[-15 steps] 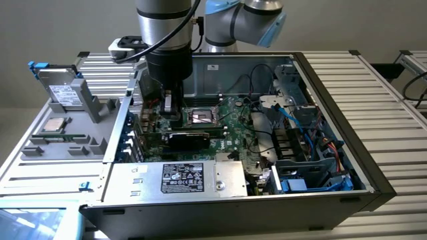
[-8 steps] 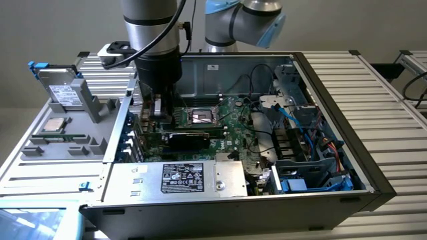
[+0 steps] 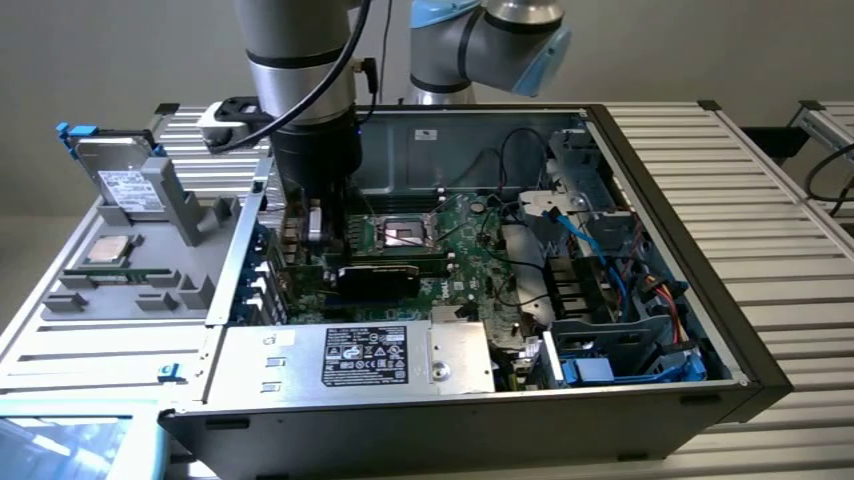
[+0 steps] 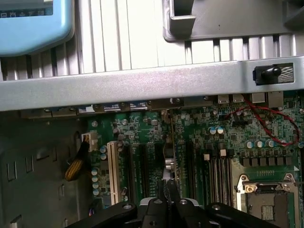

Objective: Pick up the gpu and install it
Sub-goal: 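Press down on the gpu until it lock into place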

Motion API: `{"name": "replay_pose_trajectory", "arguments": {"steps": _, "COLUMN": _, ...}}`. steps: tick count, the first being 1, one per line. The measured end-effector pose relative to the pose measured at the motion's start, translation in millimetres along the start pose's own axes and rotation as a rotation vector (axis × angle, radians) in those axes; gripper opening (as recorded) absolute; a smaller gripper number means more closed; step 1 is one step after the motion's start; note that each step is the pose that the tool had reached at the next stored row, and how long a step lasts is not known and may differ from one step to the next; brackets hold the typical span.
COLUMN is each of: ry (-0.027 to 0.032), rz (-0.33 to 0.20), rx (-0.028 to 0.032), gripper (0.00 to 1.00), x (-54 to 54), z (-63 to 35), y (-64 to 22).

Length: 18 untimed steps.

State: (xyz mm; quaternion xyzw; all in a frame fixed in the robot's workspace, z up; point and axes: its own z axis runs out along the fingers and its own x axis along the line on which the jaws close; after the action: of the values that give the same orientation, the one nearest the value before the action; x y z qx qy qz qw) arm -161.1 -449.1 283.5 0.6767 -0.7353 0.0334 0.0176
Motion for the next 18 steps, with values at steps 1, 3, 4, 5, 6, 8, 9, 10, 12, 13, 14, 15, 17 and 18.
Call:
{"name": "replay_pose_trajectory", "arguments": {"steps": 1, "ry": -0.0007, "rz": 0.0, "rx": 0.0, "gripper": 0.12, "x": -0.2, "z": 1.8, "y": 0.1}}
{"name": "replay_pose_trajectory", "arguments": {"steps": 3, "ry": -0.0029, "rz": 0.0, "rx": -0.0003, "gripper": 0.12, "x": -0.6, "z": 5.5, "y": 0.2}}
{"name": "replay_pose_trajectory", "arguments": {"steps": 4, "ry": -0.0042, "rz": 0.0, "rx": -0.0004, "gripper": 0.12, "x": -1.1, "z": 7.3, "y": 0.3}}
{"name": "replay_pose_trajectory", "arguments": {"steps": 5, "ry": -0.0056, "rz": 0.0, "rx": -0.0005, "gripper": 0.12, "x": -1.7, "z": 9.1, "y": 0.4}}
{"name": "replay_pose_trajectory", "arguments": {"steps": 6, "ry": -0.0074, "rz": 0.0, "rx": -0.0007, "gripper": 0.12, "x": -2.8, "z": 10.8, "y": 0.5}}
{"name": "replay_pose_trajectory", "arguments": {"steps": 8, "ry": -0.0087, "rz": 0.0, "rx": -0.0016, "gripper": 0.12, "x": -5.4, "z": 13.6, "y": 0.8}}
{"name": "replay_pose_trajectory", "arguments": {"steps": 9, "ry": -0.0093, "rz": 0.0, "rx": -0.0021, "gripper": 0.12, "x": -6.8, "z": 14.9, "y": 0.9}}
{"name": "replay_pose_trajectory", "arguments": {"steps": 10, "ry": -0.0107, "rz": 0.0, "rx": -0.0017, "gripper": 0.12, "x": -7.4, "z": 15.8, "y": 1.0}}
{"name": "replay_pose_trajectory", "arguments": {"steps": 12, "ry": -0.0121, "rz": 0.0, "rx": -0.0015, "gripper": 0.12, "x": -6.4, "z": 16.3, "y": 0.8}}
{"name": "replay_pose_trajectory", "arguments": {"steps": 13, "ry": -0.0121, "rz": 0.0, "rx": -0.0028, "gripper": 0.12, "x": -5.7, "z": 16.5, "y": 0.8}}
{"name": "replay_pose_trajectory", "arguments": {"steps": 14, "ry": -0.0121, "rz": 0.0, "rx": -0.0045, "gripper": 0.12, "x": -5.6, "z": 17.2, "y": 1.0}}
{"name": "replay_pose_trajectory", "arguments": {"steps": 15, "ry": -0.0117, "rz": 0.0, "rx": -0.0062, "gripper": 0.12, "x": -5.6, "z": 17.9, "y": 0.9}}
{"name": "replay_pose_trajectory", "arguments": {"steps": 17, "ry": -0.0113, "rz": -0.001, "rx": -0.0156, "gripper": 0.12, "x": -5.6, "z": 17.0, "y": 0.8}}
{"name": "replay_pose_trajectory", "arguments": {"steps": 18, "ry": -0.0127, "rz": 0.0, "rx": -0.0171, "gripper": 0.12, "x": -5.6, "z": 14.0, "y": 0.6}}
